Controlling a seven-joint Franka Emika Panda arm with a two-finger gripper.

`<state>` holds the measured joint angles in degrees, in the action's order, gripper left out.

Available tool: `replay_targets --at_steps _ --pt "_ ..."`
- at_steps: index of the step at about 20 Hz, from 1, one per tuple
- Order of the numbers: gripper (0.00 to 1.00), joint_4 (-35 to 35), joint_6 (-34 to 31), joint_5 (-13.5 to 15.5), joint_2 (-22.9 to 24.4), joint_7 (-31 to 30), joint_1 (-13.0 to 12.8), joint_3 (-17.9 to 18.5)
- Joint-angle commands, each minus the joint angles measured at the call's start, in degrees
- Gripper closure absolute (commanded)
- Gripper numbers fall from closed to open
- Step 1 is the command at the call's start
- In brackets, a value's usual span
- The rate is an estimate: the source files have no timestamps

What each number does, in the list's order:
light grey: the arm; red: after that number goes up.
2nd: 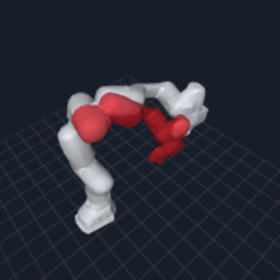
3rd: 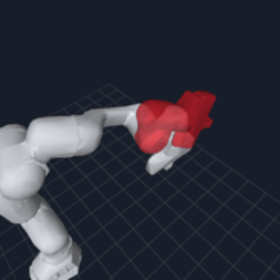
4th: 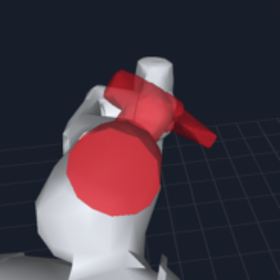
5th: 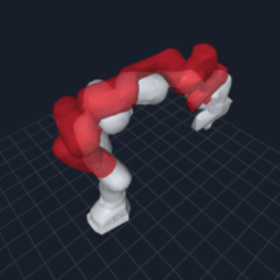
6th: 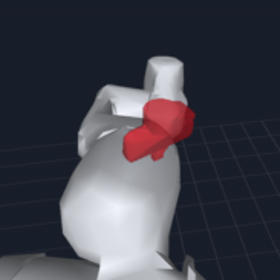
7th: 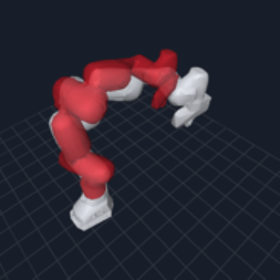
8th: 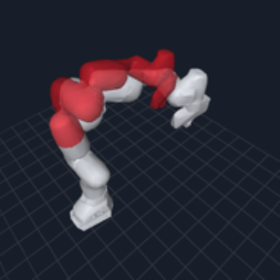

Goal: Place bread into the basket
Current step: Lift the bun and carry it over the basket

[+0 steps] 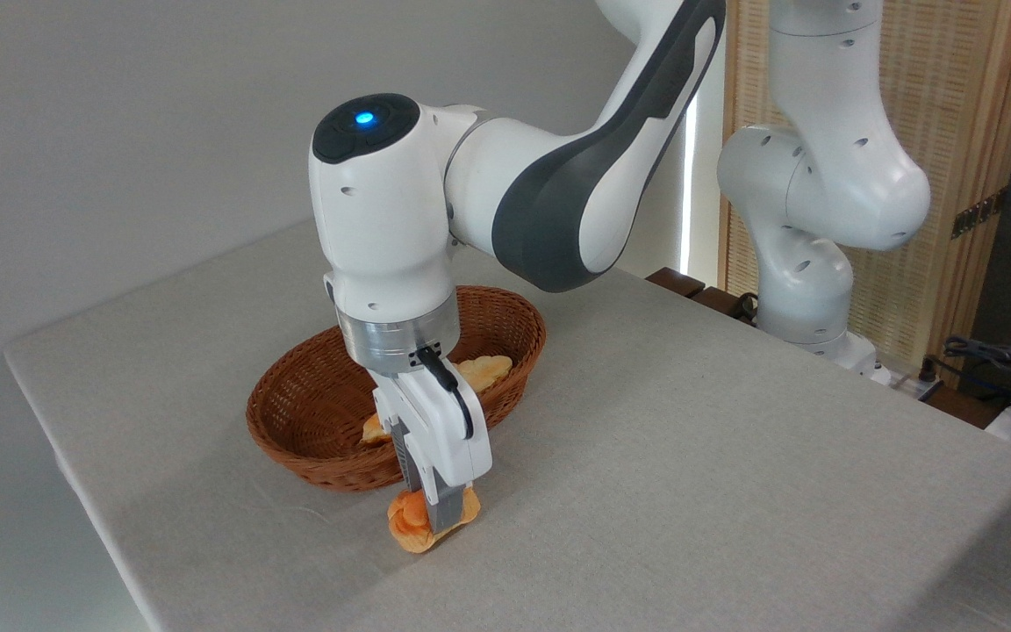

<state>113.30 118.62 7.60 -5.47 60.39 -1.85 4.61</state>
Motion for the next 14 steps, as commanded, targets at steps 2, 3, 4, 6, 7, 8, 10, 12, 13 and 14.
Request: replay_targets --at_steps 2,3,4,6,7,8,10,12,13,14 --pt "0.75 -0.98 0.03 2.06 0.02 1.22 -0.08 0.84" --pt "0.75 -1.15 0.03 2.06 0.55 1.22 -0.08 0.84" --pt "0.75 -1.5 0.03 2.06 0.9 1.14 0.01 0.93" --pt "0.74 -2.38 -0.06 2.06 2.13 1.05 0.18 0.93" --pt "0.73 -2.82 -0.06 2.15 2.83 0.96 0.18 0.93" --pt "0.73 -3.17 -0.06 2.5 3.53 0.96 0.18 0.93" --pt "0.72 -3.52 -0.06 3.29 5.29 0.87 0.18 0.93" --pt "0.71 -3.7 -0.14 6.44 6.35 0.26 0.01 0.14" --pt "0.7 -3.7 -0.67 7.59 6.96 -0.44 -0.43 -0.03" --pt "0.69 -3.62 -1.8 7.86 7.4 -0.79 -0.61 -1.17"
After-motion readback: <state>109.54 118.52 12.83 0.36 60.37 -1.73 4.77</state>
